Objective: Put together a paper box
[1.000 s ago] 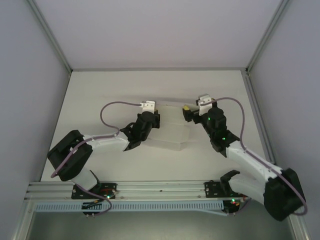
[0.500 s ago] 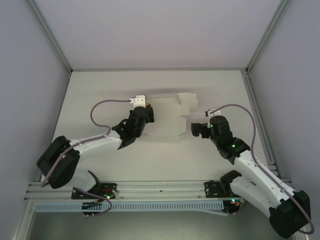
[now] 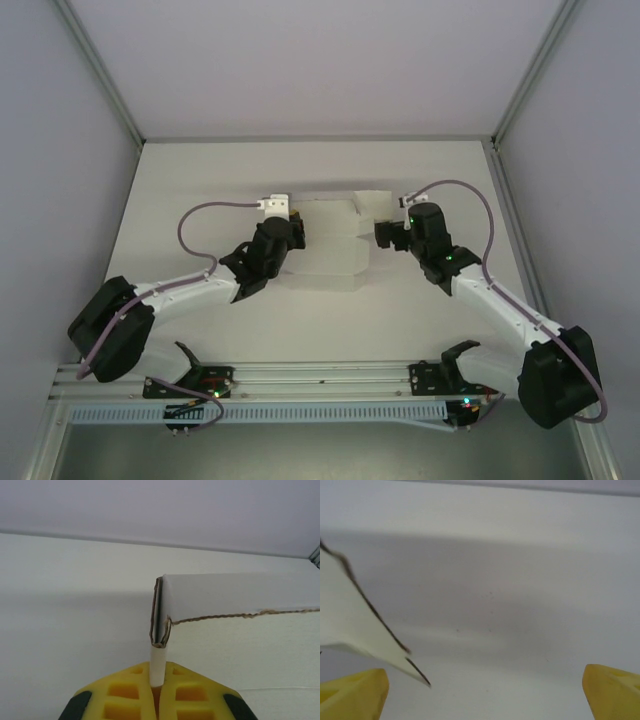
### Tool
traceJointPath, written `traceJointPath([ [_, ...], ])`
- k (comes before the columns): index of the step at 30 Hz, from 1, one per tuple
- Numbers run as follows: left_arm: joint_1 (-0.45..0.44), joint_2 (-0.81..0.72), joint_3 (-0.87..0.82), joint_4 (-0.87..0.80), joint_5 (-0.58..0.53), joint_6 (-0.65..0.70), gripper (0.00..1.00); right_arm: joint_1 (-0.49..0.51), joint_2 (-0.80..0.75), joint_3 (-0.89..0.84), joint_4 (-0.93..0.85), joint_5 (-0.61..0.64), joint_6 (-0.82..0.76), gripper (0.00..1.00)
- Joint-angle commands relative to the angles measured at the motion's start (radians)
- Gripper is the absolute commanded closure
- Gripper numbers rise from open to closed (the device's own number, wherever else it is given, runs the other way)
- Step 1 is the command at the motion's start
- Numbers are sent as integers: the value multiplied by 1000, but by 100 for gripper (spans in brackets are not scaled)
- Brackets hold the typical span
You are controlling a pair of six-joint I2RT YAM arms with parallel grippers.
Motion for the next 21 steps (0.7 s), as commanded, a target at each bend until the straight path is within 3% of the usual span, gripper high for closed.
traceJointPath([
  [1, -5, -10, 4, 26, 0, 15, 100, -7, 8, 18, 58, -128, -41, 0],
  [6, -5, 9, 23, 31, 22, 9, 100, -5, 28, -7, 149, -268, -25, 0],
  [13, -7, 9, 26, 64, 68, -29, 100, 1, 113, -9, 255, -296, 43, 0],
  [21, -10, 15, 32, 62, 89, -51, 100, 79, 127, -12, 286, -52, 33, 0],
])
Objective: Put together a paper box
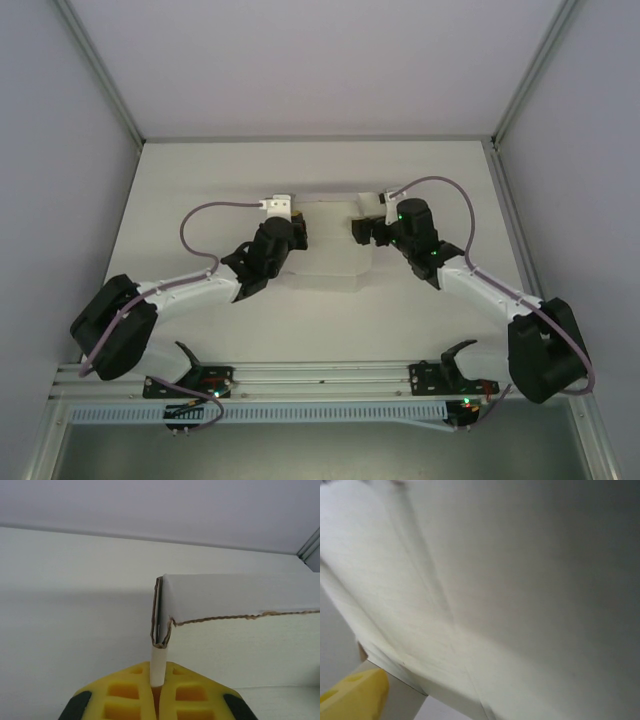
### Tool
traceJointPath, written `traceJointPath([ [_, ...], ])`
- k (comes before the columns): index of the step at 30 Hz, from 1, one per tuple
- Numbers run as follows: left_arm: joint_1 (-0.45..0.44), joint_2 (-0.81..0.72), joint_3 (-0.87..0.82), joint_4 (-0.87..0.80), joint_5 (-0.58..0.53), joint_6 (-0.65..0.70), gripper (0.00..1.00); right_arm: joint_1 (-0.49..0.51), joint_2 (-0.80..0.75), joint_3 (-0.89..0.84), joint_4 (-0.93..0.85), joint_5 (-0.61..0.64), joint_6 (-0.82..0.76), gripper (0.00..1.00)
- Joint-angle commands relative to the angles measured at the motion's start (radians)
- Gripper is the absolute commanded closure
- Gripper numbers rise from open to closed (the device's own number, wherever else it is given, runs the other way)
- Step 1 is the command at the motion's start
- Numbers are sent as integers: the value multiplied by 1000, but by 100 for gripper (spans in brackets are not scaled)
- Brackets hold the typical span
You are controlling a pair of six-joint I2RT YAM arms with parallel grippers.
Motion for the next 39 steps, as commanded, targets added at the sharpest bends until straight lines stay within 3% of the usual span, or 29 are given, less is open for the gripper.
traceJointPath([
  [1, -9, 3, 32, 41, 33, -30, 100, 21, -24, -9, 34, 123, 6, 0],
  [9, 66, -8, 16, -61, 19, -53, 100, -4, -276, -49, -224, 124, -79, 0],
  [15, 96, -32, 4, -115, 12, -27, 100, -174, -421, -70, -277, 87, -54, 0],
  [20, 95, -60, -29, -100, 48, -5, 100, -322, -299, 20, -308, -72, -29, 0],
  [27, 94, -92, -60, -71, 91, 16, 100, -327, -68, 124, -265, -386, -84, 5],
  [35, 92, -91, -60, -52, 108, 19, 100, -322, -36, 116, -206, -788, -163, 23],
  [39, 92, -78, -47, -42, 117, 24, 100, -291, -35, 96, -213, -813, -187, 31],
])
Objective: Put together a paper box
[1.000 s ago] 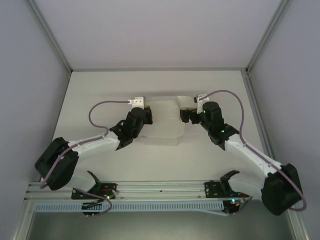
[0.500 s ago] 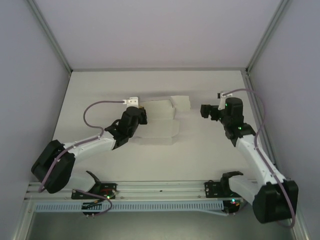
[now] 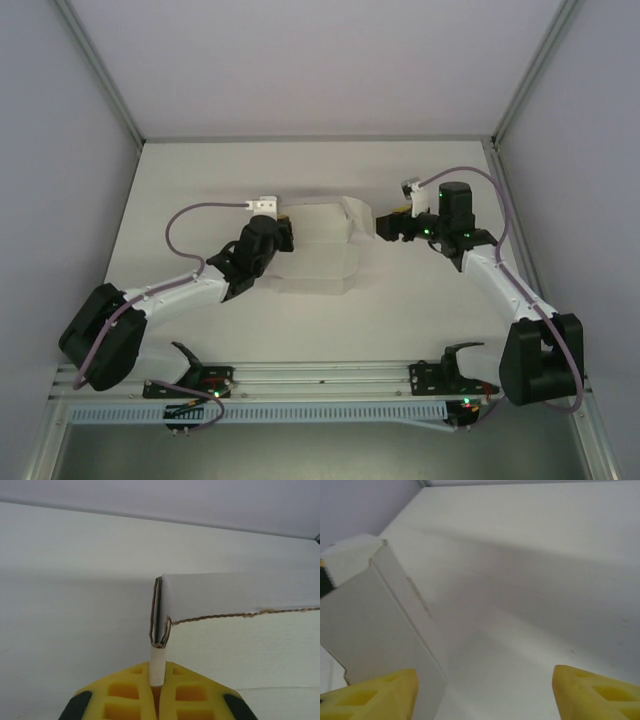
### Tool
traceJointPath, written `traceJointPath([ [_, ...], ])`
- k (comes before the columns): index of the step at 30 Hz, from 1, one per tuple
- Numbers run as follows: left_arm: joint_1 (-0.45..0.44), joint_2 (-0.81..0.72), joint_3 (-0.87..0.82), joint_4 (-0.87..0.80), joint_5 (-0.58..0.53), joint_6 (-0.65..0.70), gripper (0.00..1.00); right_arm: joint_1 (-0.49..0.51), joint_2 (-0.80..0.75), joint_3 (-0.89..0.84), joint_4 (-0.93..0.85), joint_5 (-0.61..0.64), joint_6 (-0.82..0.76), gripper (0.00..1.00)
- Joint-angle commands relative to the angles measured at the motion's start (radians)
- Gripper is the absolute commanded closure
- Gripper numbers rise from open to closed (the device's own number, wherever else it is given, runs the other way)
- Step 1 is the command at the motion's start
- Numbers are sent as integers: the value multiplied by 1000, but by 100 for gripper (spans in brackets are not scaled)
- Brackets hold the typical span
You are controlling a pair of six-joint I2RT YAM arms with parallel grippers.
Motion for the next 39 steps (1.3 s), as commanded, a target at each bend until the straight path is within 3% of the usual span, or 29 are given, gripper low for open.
traceJointPath([
  [1, 0, -5, 9, 45, 24, 30, 100, 32, -3, -6, 14, -130, -57, 32],
  [9, -6, 35, 33, 46, 38, 37, 100, 128, 81, 57, -8, -152, -102, 35],
  [17, -20, 57, 57, 34, 35, 52, 100, 191, 167, 117, 3, -33, -91, 35],
  [21, -29, 53, 62, 34, 34, 60, 100, 225, 182, 138, -1, 100, -83, 36],
  [26, -46, 48, 72, 29, 31, 74, 100, 250, 184, 138, 17, 294, -45, 52],
  [33, -78, 85, 117, 20, 0, 78, 100, 287, 220, 96, 149, 443, 32, 58],
  [39, -95, 137, 167, 23, -3, 56, 100, 323, 280, 114, 164, 626, 52, 81],
])
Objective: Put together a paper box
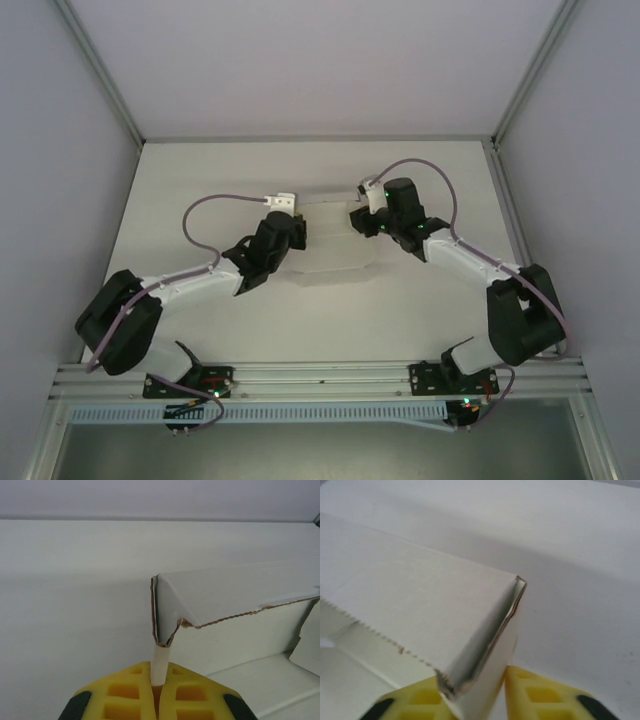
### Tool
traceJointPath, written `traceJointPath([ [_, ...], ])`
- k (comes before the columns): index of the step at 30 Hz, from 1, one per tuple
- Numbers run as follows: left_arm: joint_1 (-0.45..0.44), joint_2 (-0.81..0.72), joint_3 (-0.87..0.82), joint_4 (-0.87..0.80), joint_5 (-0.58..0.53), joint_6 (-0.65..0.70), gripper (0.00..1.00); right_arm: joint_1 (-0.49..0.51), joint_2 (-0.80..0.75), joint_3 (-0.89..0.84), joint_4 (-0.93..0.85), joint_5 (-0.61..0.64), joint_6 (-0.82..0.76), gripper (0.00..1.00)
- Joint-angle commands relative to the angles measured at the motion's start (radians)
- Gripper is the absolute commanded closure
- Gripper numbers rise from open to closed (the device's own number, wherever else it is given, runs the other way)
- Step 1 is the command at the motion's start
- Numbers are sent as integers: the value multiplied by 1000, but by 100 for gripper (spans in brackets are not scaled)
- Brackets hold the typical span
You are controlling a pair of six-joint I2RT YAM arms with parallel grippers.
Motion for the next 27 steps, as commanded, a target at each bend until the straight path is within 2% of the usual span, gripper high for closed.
traceJointPath([
  [1, -37, 33, 76, 25, 20, -27, 100, 42, 40, 9, 45, 191, 35, 85],
  [4, -44, 95, 163, -99, -108, -123, 100, 88, 53, 28, 22, 446, 75, 92],
  [6, -43, 149, 233, -231, -209, -215, 100, 106, 54, 38, 2, 590, 131, 96],
  [8, -43, 215, 327, -436, -321, -353, 100, 114, 61, 67, -74, 766, 218, 100],
  [10, -32, 271, 398, -614, -377, -470, 100, 114, 83, 106, -167, 932, 298, 100],
  [13, -6, 289, 409, -726, -372, -582, 100, 114, 119, 153, -293, 1129, 399, 100],
  [20, 61, 280, 388, -898, -371, -733, 100, 109, 126, 184, -386, 1331, 488, 100],
  [23, 70, 284, 393, -967, -392, -783, 100, 105, 112, 165, -366, 1384, 495, 100],
  [25, 71, 279, 383, -952, -391, -775, 100, 102, 95, 142, -325, 1369, 495, 100],
  [27, 67, 271, 377, -909, -375, -724, 100, 105, 72, 97, -196, 1286, 417, 100],
])
